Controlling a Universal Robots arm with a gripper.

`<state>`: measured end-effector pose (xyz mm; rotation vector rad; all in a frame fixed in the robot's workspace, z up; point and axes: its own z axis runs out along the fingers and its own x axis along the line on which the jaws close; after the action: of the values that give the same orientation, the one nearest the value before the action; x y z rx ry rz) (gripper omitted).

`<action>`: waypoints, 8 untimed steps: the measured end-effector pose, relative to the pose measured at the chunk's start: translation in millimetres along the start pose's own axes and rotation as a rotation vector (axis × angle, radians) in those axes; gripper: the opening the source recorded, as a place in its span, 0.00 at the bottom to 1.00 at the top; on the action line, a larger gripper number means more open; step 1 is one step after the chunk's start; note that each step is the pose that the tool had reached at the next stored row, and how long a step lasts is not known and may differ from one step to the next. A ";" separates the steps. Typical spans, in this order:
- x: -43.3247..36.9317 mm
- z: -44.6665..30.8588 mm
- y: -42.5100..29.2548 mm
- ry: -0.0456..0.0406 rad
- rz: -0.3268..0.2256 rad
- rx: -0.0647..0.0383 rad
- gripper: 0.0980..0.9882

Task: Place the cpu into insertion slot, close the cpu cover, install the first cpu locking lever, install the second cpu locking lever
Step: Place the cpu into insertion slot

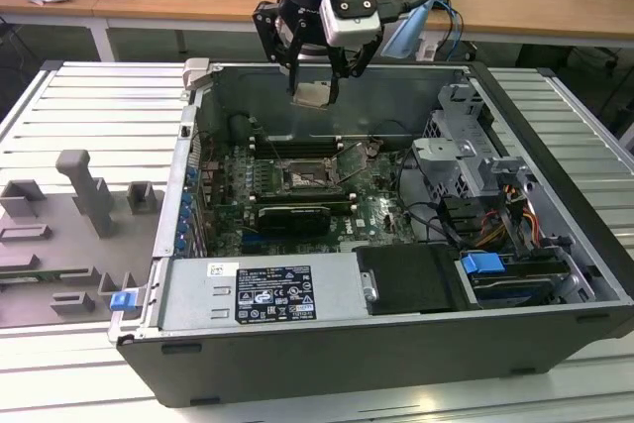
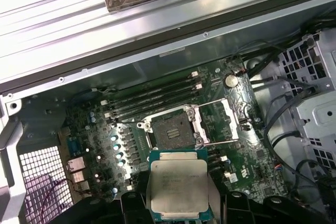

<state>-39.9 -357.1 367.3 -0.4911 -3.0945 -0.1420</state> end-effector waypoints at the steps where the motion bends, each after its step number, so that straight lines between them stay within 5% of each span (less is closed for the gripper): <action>1: 0.0 0.0 0.0 -0.0003 0.004 0.000 0.48; 8: 0.0 0.0 0.0 -0.0033 0.036 -0.001 0.48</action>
<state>-39.9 -357.1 367.3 -0.5479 -3.0866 -0.1422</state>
